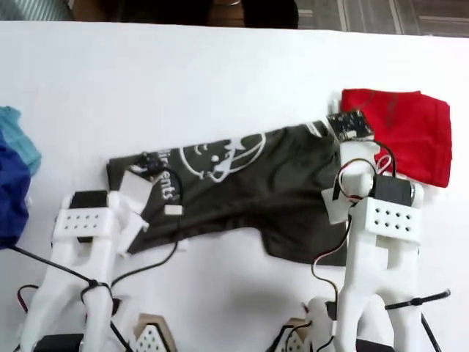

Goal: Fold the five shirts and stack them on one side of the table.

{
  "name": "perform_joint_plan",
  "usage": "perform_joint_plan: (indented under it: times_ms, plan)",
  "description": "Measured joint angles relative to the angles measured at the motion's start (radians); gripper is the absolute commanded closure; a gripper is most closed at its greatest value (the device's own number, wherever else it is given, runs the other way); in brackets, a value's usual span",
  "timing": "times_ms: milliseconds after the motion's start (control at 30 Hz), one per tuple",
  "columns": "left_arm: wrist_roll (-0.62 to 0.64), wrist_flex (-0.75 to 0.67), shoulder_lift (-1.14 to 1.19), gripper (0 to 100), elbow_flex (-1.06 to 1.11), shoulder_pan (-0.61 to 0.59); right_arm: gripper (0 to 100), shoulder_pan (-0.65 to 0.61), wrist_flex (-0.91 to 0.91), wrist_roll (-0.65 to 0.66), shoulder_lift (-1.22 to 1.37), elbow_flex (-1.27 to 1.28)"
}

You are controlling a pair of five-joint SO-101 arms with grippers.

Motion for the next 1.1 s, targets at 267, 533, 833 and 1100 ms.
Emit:
perform_joint_plan:
  times_ms: [267,533,833,1100]
  plan:
    - [0.0,0.0,0.0,97,0.0,0.0,97.8,0.0,0.031,0.0,0.0,-0.006]
    - [-0.043,-0.058,0.0,97,0.072,0.049,97.8,0.064,0.071,0.0,0.0,-0.006]
    - [-0.063,-0.115,0.0,97,0.117,0.052,97.8,0.101,0.071,0.083,0.0,0.043]
    - [-0.063,-0.115,0.0,93,0.117,0.052,93.5,0.101,0.061,0.138,0.0,0.075]
